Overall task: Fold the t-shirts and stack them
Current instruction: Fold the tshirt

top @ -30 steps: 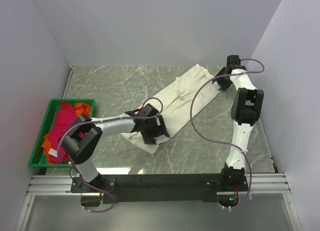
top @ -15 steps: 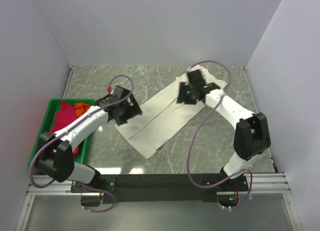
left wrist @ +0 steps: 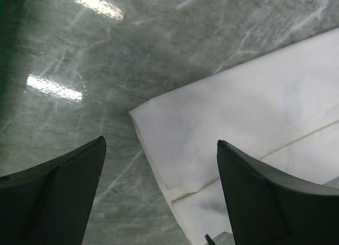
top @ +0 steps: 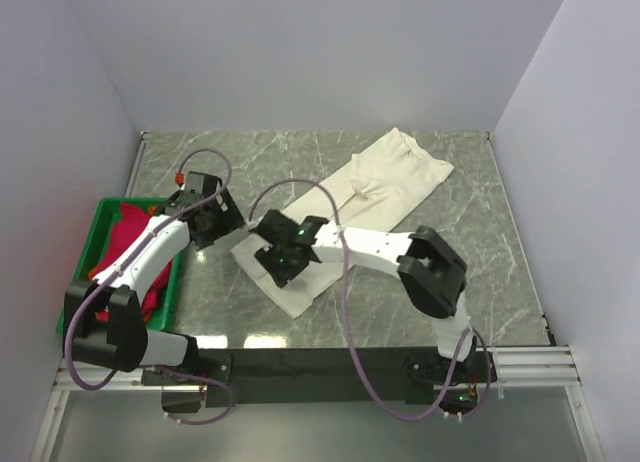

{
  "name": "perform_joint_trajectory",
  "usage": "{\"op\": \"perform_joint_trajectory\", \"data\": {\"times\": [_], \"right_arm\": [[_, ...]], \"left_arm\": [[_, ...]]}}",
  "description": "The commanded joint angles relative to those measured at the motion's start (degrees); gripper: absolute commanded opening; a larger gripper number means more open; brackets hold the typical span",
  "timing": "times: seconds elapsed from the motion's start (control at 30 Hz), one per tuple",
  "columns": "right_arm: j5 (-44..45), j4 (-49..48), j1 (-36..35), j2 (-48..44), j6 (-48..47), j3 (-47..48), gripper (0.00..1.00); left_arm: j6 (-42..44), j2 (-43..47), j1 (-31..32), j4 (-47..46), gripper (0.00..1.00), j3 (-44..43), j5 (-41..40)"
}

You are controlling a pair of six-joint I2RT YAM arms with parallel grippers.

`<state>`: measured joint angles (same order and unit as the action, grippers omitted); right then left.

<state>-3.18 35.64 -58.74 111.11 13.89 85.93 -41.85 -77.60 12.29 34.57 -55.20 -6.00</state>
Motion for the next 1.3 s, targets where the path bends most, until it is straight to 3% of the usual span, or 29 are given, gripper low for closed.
{"op": "perform_joint_trajectory", "data": {"times": [0.0,0.17,0.47,0.63,0.87,0.9,1.0,1.27], "right_arm": [[2.3,6.1,-2.6,4.3,-4.4,3.4,0.53],[1.3,12.0,-5.8,6.2,-7.3,3.8,0.52],[-8.9,18.9,-6.6,-5.1,-13.1,-11.0,0.51],[-3.6,17.5,-5.3,-14.2,-11.0,-13.8,0.50],[9.1,3.9,14.3,-19.7,-4.8,-8.1,0.47],[10.1,2.9,19.6,-18.1,-4.4,-6.8,0.46],[14.5,-0.1,26.4,-12.5,-3.7,-0.5,0.47],[15.1,-4.9,30.5,3.5,-11.9,17.1,0.47]], "left_arm": [[3.6,2.3,-1.7,-3.2,0.91,1.3,-1.7],[4.8,2.7,-2.5,-6.8,0.91,4.1,-1.7],[5.5,3.7,-2.6,-7.5,0.91,6.1,-1.2],[4.9,4.4,-2.5,-8.2,0.91,7.0,2.8],[6.4,2.1,-1.9,-7.0,0.92,6.8,5.1],[6.8,2.2,-1.9,-7.0,0.92,6.8,4.5],[7.6,2.4,-1.9,-7.3,0.92,6.9,3.9],[7.8,1.6,-1.9,-7.4,0.92,7.1,3.2]]}}
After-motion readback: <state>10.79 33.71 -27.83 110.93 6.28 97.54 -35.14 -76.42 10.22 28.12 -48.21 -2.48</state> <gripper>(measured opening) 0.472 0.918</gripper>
